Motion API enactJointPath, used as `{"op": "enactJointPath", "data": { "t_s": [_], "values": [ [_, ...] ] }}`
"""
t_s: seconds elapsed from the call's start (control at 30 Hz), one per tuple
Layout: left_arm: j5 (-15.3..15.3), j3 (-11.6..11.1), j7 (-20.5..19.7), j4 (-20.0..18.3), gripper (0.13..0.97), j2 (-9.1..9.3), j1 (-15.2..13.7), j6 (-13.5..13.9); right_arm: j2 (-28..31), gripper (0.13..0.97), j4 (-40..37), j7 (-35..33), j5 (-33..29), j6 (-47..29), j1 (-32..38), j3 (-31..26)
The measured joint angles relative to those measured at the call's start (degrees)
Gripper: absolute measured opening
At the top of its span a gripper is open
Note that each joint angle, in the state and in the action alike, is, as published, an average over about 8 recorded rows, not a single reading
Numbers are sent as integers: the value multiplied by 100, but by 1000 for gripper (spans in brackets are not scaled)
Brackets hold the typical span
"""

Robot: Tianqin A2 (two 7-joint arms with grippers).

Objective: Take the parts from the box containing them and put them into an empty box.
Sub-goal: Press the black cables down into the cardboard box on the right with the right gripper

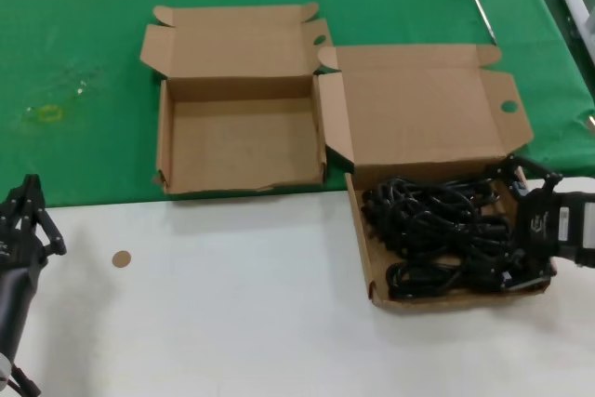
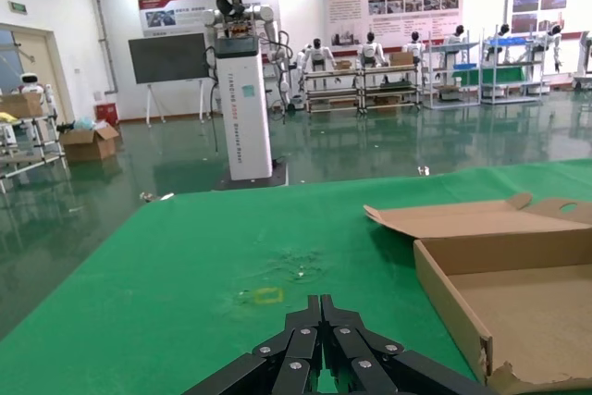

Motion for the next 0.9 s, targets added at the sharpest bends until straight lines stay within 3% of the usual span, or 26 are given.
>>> {"op": "enactJointPath", "data": {
  "t_s": [0.3, 0.9],
  "values": [
    [0, 0, 0, 0, 152, 0, 0, 0, -184, 756, -170, -98, -184, 24, 107, -102],
    [0, 0, 0, 0, 152, 0, 0, 0, -327, 344, -320, -197, -302, 56, 142, -133]
  ]
}}
